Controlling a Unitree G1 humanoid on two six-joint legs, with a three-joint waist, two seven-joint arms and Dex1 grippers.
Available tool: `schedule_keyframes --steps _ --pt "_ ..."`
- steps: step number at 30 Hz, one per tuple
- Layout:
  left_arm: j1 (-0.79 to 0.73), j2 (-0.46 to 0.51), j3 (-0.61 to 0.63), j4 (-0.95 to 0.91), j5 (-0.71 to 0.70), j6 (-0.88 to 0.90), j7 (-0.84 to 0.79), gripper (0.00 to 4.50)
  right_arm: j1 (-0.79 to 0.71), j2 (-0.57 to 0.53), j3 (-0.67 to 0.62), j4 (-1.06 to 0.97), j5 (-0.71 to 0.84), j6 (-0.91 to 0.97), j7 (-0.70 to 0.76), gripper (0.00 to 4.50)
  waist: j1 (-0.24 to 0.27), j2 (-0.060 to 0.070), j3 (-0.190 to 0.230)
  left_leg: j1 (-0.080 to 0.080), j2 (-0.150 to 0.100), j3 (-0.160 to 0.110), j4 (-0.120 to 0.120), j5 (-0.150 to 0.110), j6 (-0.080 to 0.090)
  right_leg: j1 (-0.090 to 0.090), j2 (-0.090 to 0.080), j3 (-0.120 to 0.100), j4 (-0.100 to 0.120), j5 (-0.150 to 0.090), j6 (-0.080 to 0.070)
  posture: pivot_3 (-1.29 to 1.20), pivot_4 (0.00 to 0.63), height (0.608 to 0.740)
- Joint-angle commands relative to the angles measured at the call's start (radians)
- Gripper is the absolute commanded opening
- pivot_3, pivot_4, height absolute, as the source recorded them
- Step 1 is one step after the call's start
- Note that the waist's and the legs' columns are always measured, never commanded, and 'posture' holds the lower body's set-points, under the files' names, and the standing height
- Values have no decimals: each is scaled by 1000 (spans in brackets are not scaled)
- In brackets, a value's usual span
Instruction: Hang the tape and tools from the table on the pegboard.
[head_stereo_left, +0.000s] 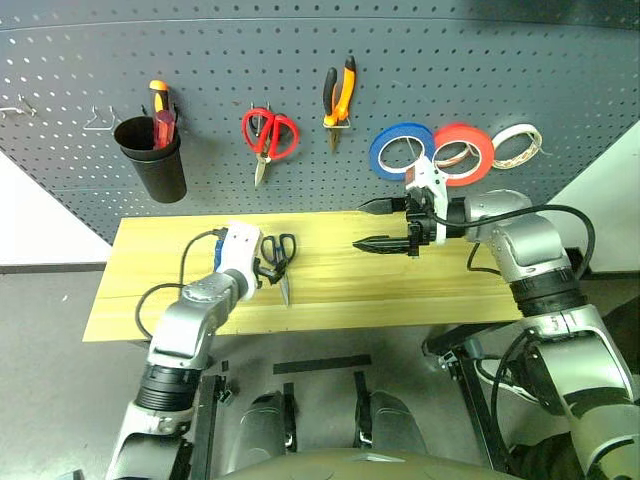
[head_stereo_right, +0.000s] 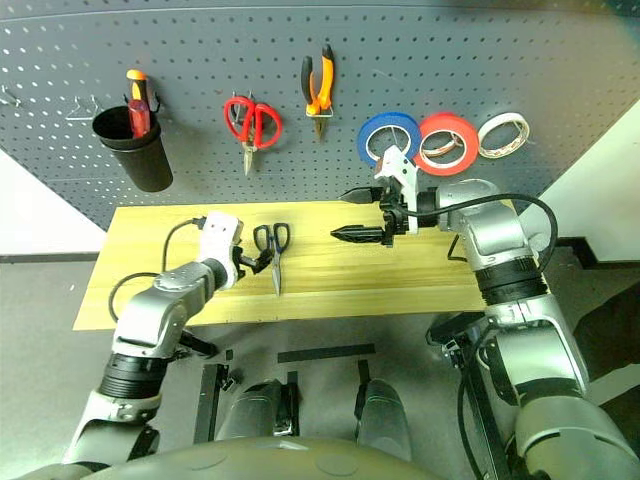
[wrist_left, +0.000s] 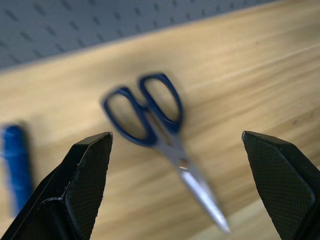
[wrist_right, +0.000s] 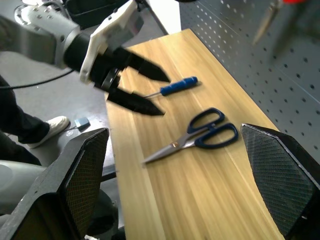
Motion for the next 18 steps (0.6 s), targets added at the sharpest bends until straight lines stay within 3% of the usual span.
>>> schedule_keyframes --steps 1,5,18 --pt "-34 -36 -6 32 54 41 85 4360 -43 25 -3 82 -49 -88 -6 4441 -1 1 6 0 0 0 0 0 0 0 0 0 0 0 0 58 257 732" --pt "-76 -120 41 102 65 52 174 4360 -59 35 -32 121 -29 -130 52 4441 1 3 26 1 0 0 0 0 0 1 -1 0 0 0 0 46 289 732" --pt "-153 -198 69 247 107 32 253 4360 -91 47 -28 257 -68 -235 137 4441 1 2 83 0 0 -1 0 0 1 1 -2 0 -1 0 0 46 346 732"
